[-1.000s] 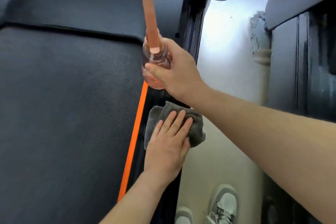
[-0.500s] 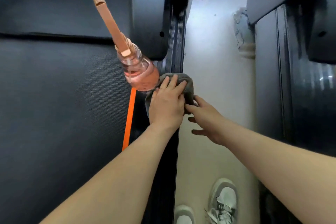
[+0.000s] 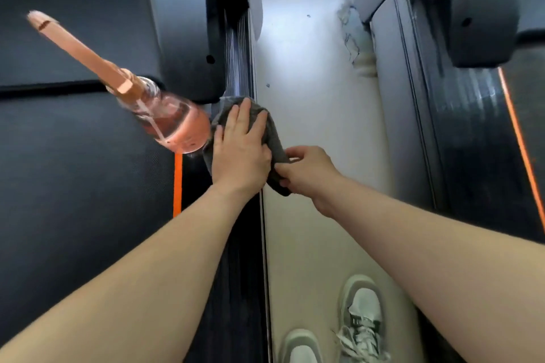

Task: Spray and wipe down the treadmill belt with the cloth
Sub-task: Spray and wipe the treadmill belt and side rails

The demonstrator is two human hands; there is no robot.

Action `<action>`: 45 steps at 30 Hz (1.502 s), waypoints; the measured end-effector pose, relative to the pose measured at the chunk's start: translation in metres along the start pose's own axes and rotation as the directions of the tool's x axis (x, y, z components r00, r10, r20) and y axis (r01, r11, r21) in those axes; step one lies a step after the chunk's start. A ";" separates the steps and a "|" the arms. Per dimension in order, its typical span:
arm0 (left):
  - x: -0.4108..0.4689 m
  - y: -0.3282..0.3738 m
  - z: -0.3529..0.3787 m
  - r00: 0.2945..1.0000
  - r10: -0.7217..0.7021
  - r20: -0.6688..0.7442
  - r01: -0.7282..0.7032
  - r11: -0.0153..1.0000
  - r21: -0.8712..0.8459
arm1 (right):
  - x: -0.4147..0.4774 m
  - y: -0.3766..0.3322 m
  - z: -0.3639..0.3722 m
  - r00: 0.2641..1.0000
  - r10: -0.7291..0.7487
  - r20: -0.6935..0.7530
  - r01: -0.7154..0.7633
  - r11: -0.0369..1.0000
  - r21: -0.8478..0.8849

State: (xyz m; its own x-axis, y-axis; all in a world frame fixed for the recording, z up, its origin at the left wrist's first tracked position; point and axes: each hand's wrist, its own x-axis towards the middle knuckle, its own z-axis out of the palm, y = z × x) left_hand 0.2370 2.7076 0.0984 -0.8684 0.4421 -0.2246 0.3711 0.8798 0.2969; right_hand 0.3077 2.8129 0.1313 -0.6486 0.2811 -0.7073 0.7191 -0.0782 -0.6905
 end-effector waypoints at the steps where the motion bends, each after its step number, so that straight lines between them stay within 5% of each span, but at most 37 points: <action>1: -0.004 0.003 0.003 0.999 -0.021 -0.025 0.021 1.000 -0.002 | -0.001 0.001 0.000 1.000 -0.009 -0.010 0.009 1.000 -0.006; 8: -0.121 -0.001 0.037 0.993 -0.026 -0.116 0.009 0.990 -0.142 | -0.062 0.078 0.011 0.989 0.139 -0.045 -0.142 0.985 -0.100; 14: -0.120 0.011 0.026 0.979 -0.186 -0.077 0.150 0.930 -0.336 | -0.076 0.070 0.001 0.982 0.014 -0.190 -0.036 0.993 -0.115; 20: -0.119 0.027 -0.021 0.962 -0.222 0.161 0.270 0.862 -0.428 | -0.095 0.053 -0.015 0.977 -0.099 -0.190 0.061 0.979 -0.195; 25: -0.134 0.062 -0.044 0.806 -0.159 0.570 0.576 0.432 -0.694 | -0.129 0.055 -0.054 0.975 -0.173 -0.140 0.078 0.854 -0.514; 29: -0.149 0.096 -0.058 0.740 0.119 0.662 0.372 0.748 -0.550 | -0.156 0.071 -0.106 0.930 -0.107 -0.352 0.018 0.969 -0.247; 33: -0.155 0.139 -0.047 0.787 0.206 0.582 0.197 0.809 -0.553 | -0.172 0.098 -0.167 0.880 -0.005 -0.475 -0.036 0.996 -0.078; 38: -0.147 0.180 -0.032 0.837 0.230 0.497 -0.025 0.923 -0.385 | -0.183 0.116 -0.217 0.904 -0.034 -0.425 -0.045 0.984 -0.174; 42: -0.151 0.246 -0.021 0.867 0.274 0.416 -0.093 0.909 -0.406 | -0.217 0.131 -0.269 0.981 0.008 -0.192 -0.073 0.940 -0.332; 45: -0.145 0.297 -0.016 0.878 0.361 0.315 -0.194 0.870 -0.454 | -0.232 0.146 -0.305 0.939 -0.100 -0.330 -0.078 0.870 -0.487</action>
State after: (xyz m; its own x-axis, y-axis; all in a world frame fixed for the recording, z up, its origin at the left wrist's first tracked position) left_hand 0.4678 2.9017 0.2343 -0.5251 0.7604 -0.3822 0.3423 0.5999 0.7231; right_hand 0.6394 3.0277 0.2407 -0.5985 0.5874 -0.5448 0.7978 0.3753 -0.4718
